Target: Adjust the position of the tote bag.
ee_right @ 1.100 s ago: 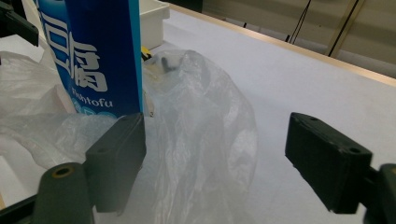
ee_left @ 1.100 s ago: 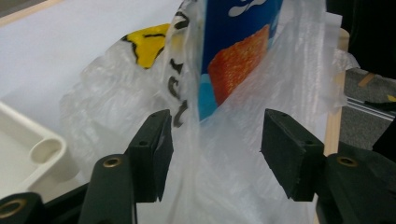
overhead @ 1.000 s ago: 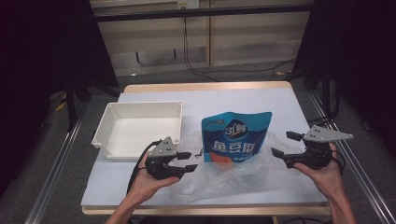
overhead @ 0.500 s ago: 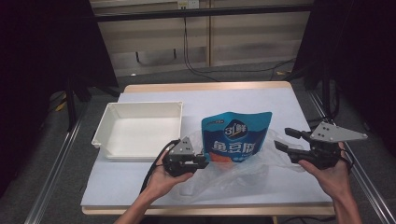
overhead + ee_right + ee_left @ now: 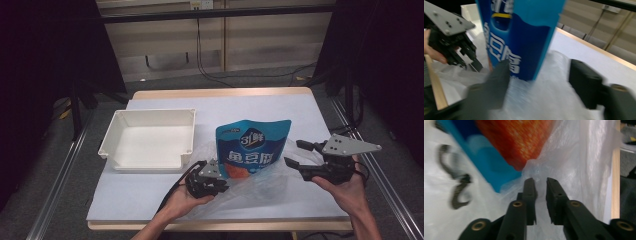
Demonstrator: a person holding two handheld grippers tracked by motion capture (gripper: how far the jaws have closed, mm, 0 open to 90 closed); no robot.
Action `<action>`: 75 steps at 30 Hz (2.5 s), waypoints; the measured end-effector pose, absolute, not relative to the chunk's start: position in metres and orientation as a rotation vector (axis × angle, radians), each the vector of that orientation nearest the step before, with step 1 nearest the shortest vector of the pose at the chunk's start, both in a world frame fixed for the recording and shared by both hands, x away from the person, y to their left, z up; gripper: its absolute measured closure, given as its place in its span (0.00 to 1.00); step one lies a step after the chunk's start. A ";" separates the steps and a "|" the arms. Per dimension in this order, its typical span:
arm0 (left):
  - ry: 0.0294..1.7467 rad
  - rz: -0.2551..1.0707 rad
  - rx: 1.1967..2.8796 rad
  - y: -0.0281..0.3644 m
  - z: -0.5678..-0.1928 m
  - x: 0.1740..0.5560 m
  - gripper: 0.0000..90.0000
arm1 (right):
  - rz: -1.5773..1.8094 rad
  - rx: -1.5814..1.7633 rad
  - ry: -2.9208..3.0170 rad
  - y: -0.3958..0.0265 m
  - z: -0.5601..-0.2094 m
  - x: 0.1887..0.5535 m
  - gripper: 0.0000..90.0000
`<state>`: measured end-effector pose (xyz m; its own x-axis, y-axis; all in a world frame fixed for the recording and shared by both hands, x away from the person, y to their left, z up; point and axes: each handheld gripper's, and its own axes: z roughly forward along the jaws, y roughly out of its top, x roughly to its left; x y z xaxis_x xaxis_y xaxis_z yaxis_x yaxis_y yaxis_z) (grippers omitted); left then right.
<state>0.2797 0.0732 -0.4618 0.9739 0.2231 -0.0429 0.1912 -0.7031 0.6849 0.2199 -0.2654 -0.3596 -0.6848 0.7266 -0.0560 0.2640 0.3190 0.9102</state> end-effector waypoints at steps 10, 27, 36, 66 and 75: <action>0.279 0.023 2.412 0.069 -0.470 0.277 1.00 | 1.322 0.811 2.291 -0.242 -0.386 0.225 1.00; 0.382 0.067 2.314 0.085 -0.453 0.297 0.92 | 1.004 0.962 2.521 -0.234 -0.469 0.247 1.00; 0.434 0.131 2.430 0.096 -0.469 0.300 0.96 | 0.872 1.058 2.521 -0.249 -0.471 0.250 1.00; 0.532 0.109 2.345 0.100 -0.453 0.318 0.98 | 1.042 1.044 2.387 -0.255 -0.437 0.265 1.00; 0.469 0.113 2.456 0.090 -0.468 0.320 0.98 | 0.963 1.040 2.520 -0.247 -0.467 0.280 1.00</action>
<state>0.3204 0.0904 -0.4680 0.9330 0.3585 -0.0323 0.3049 -0.7394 0.6003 0.2799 -0.2466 -0.4670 -0.7139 0.6999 0.0194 0.5345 0.5269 0.6608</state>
